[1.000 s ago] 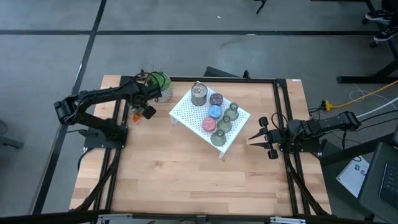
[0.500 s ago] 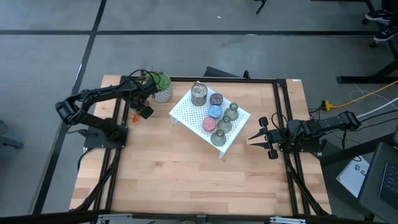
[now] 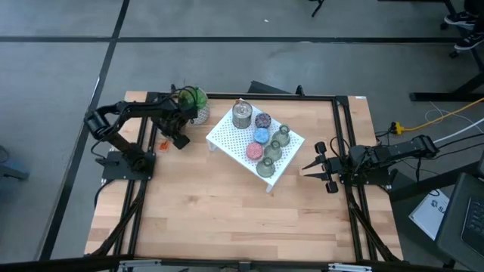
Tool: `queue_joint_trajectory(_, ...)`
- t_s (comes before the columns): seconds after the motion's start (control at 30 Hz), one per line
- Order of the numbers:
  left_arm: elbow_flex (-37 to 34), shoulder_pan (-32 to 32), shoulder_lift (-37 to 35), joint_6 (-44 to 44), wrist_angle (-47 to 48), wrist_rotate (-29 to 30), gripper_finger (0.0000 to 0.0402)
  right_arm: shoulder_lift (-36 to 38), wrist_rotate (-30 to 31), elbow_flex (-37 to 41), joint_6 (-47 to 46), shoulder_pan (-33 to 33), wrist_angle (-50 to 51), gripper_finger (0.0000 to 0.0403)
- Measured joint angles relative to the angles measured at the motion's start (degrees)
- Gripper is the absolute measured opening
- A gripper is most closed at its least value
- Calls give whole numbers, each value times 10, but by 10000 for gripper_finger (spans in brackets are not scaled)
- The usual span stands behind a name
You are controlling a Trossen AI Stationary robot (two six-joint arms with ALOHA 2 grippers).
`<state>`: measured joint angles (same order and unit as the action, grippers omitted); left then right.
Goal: Pick & Place candle stick holders
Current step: Put the silver scented candle on the shelf aligned with the other silver scented candle on the shelf
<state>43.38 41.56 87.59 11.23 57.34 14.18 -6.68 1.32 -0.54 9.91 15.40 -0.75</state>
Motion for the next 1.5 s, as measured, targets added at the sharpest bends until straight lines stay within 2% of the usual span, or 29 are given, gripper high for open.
queue_joint_trajectory(0.2, 2, -13, -6, 25, -2, 11, 400, 0, 0, 0, 0, 0, 0, 112)
queue_joint_trajectory(0.33, -2, -13, -9, 98, -14, 11, 400, 0, 0, 0, 0, 0, 0, 112)
queue_joint_trajectory(0.43, -9, -15, -9, 160, -15, -11, 400, 0, 0, 0, 0, 0, 0, 112)
queue_joint_trajectory(0.6, -9, -36, -9, 217, -21, -17, 400, 0, 0, 0, 0, 0, 0, 112)
queue_joint_trajectory(0.77, -9, -53, -9, 254, -48, 29, 400, 0, 0, 0, 0, 0, 0, 112)
queue_joint_trajectory(1.13, -9, -53, -9, 325, -106, 65, 399, 0, 0, 0, 0, 0, 0, 112)
queue_joint_trajectory(1.23, -9, -53, -12, 330, -107, 63, 391, 0, 0, 0, 0, 0, 0, 112)
queue_joint_trajectory(1.37, -9, -62, -31, 356, -110, 47, 359, 0, 0, 0, 0, 0, 0, 112)
queue_joint_trajectory(1.5, -9, -95, -56, 379, -99, 66, 358, 0, 0, 0, 0, 0, 0, 112)
